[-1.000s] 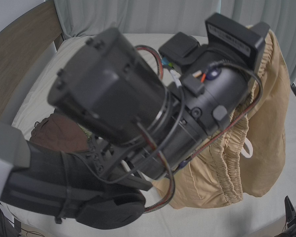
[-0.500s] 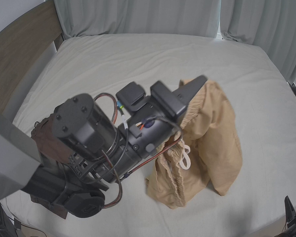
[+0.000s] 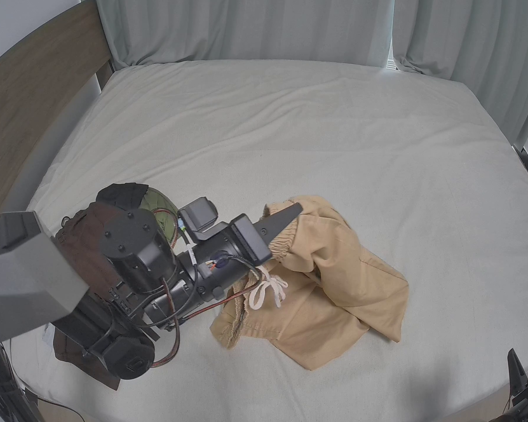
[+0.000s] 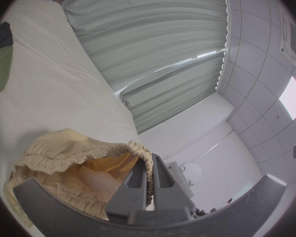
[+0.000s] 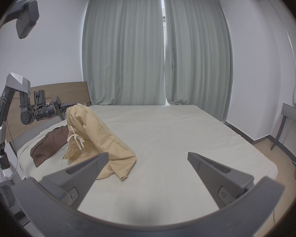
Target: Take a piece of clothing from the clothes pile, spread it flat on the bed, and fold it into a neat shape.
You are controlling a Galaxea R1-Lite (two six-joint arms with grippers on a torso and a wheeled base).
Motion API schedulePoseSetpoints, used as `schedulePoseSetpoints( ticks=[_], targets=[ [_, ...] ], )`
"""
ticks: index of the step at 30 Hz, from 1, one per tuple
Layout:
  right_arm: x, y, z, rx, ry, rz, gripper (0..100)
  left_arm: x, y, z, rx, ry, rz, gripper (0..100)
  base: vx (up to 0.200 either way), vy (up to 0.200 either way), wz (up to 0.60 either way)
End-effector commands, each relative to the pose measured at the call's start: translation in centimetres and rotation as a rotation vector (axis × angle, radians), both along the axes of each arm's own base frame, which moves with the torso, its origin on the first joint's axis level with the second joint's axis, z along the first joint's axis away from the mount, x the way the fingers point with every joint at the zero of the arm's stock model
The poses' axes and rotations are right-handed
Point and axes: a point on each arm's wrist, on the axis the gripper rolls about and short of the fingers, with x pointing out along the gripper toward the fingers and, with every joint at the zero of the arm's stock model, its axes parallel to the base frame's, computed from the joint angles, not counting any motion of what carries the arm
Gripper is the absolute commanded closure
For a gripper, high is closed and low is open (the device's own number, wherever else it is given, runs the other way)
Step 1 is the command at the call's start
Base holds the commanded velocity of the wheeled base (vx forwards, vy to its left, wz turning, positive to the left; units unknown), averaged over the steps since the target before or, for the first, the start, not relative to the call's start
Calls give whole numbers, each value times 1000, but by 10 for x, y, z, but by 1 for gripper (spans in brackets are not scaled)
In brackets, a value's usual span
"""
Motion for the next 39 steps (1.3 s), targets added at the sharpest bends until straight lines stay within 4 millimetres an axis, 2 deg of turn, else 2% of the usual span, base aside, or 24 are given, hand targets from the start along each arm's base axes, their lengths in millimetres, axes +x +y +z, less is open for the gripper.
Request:
schedulePoseSetpoints(
  ticks=[1,7,10,11,12,18,24,39],
  targets=[
    [0,0,-5,-1,3,1,0,6,18,-8,37,17,41,100,0,0,0],
    [0,0,-5,-2,5,1,0,12,40,-8,49,22,104,100,0,0,0],
    [0,0,-5,-1,7,1,0,18,58,-20,137,-3,168,100,0,0,0],
    [0,0,-5,-1,7,1,0,18,58,-20,137,-3,168,100,0,0,0],
    [0,0,-5,-2,6,1,0,18,67,-28,195,-15,174,100,0,0,0],
    [0,0,-5,-2,6,1,0,24,93,-24,230,-55,192,100,0,0,0],
    [0,0,-5,-2,5,1,0,26,118,-40,369,-108,220,100,0,0,0],
    [0,0,-5,-2,5,1,0,33,144,-46,417,-122,261,100,0,0,0]
  ],
)
